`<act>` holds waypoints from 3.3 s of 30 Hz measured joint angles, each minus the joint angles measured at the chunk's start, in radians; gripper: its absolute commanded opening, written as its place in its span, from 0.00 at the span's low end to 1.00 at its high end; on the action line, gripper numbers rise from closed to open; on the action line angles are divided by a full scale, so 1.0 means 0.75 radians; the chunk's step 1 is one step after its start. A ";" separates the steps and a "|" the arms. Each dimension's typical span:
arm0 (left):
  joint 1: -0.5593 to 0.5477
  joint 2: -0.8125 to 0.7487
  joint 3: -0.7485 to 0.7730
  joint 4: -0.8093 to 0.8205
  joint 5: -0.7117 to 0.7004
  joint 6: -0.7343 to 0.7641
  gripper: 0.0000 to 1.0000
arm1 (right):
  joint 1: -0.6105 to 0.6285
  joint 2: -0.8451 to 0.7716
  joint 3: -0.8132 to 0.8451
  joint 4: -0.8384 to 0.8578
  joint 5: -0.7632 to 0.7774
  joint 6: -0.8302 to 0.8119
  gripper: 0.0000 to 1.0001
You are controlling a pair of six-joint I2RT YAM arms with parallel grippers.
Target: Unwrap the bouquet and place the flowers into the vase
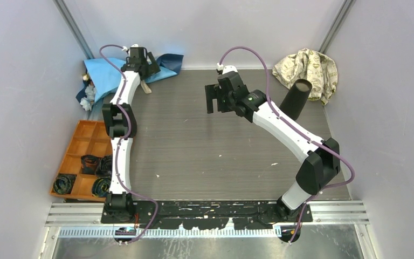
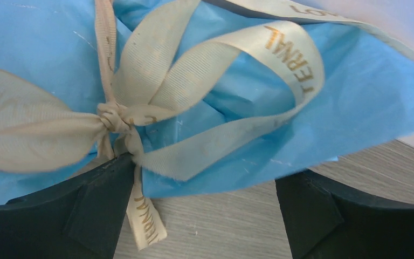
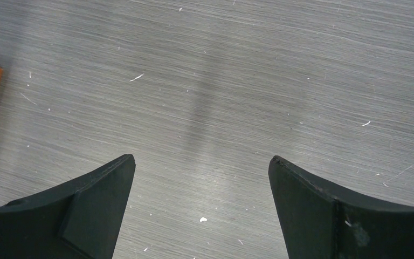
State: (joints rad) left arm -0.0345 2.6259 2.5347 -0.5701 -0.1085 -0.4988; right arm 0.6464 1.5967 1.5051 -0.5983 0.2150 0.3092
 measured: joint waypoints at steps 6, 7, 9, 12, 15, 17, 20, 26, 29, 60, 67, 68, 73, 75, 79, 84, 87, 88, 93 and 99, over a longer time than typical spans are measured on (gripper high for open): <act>0.012 0.075 0.000 0.027 0.014 -0.076 0.86 | 0.000 0.004 -0.024 0.020 0.001 -0.001 0.99; 0.014 0.086 0.000 0.028 0.023 -0.093 0.72 | -0.001 0.004 -0.028 0.027 0.001 -0.001 0.99; 0.014 0.103 0.000 0.028 0.033 -0.116 0.46 | -0.001 0.004 -0.039 0.047 0.001 0.000 0.99; 0.014 0.108 0.000 0.036 0.041 -0.144 0.12 | -0.001 0.004 -0.058 0.070 -0.001 0.006 1.00; 0.014 0.108 0.000 0.035 0.061 -0.170 0.00 | -0.001 0.004 -0.078 0.086 -0.001 0.014 0.99; 0.014 0.108 -0.001 0.033 0.068 -0.184 0.00 | -0.003 0.004 -0.090 0.095 -0.001 0.020 0.99; 0.012 0.082 -0.063 0.045 0.077 -0.207 0.00 | -0.005 0.004 -0.105 0.109 0.000 0.033 0.99; -0.043 -0.103 -0.348 0.032 0.061 -0.193 0.00 | -0.009 -0.003 -0.148 0.137 0.001 0.061 1.00; -0.149 -0.245 -0.499 0.011 0.041 -0.158 0.00 | -0.009 -0.028 -0.179 0.139 0.001 0.077 0.99; -0.960 -1.602 -2.079 0.117 -0.028 -0.270 0.49 | -0.139 -0.457 -0.016 -0.325 0.513 0.176 0.99; -1.034 -1.920 -1.991 0.093 -0.150 -0.284 0.46 | -0.385 -0.317 0.024 -0.363 0.396 0.195 0.84; -1.033 -1.934 -1.991 0.071 -0.195 -0.302 0.45 | -0.377 -0.305 0.037 -0.363 0.365 0.194 0.82; -1.023 -1.912 -2.017 -0.091 -0.433 -0.431 0.46 | -0.184 -0.248 0.088 -0.361 0.301 0.184 0.81; -1.018 -1.914 -2.050 -0.149 -0.524 -0.483 0.48 | -0.063 -0.181 0.129 -0.353 0.275 0.180 0.83; -1.009 -1.950 -2.103 -0.210 -0.647 -0.533 0.51 | 0.107 -0.069 0.118 -0.307 0.208 0.180 0.82; -0.951 -2.007 -2.184 -0.180 -0.718 -0.558 0.47 | 0.208 -0.038 -0.062 -0.210 0.088 0.201 0.68; -0.836 -1.995 -2.243 -0.109 -0.664 -0.554 0.44 | 0.248 -0.011 -0.155 -0.169 0.036 0.231 0.68; -0.793 -1.981 -2.256 -0.079 -0.637 -0.546 0.44 | 0.266 0.003 -0.184 -0.149 0.035 0.238 0.67; -0.718 -1.891 -2.251 0.097 -0.512 -0.484 0.42 | 0.463 0.058 -0.353 -0.062 0.035 0.312 0.67; -0.714 -1.665 -2.184 0.320 -0.356 -0.398 0.38 | 0.637 0.130 -0.523 0.005 0.037 0.426 0.67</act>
State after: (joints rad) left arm -0.5697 1.3769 0.8970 -0.3302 -0.3756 -0.7971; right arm 1.1244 1.6939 1.1126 -0.5945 0.2428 0.6289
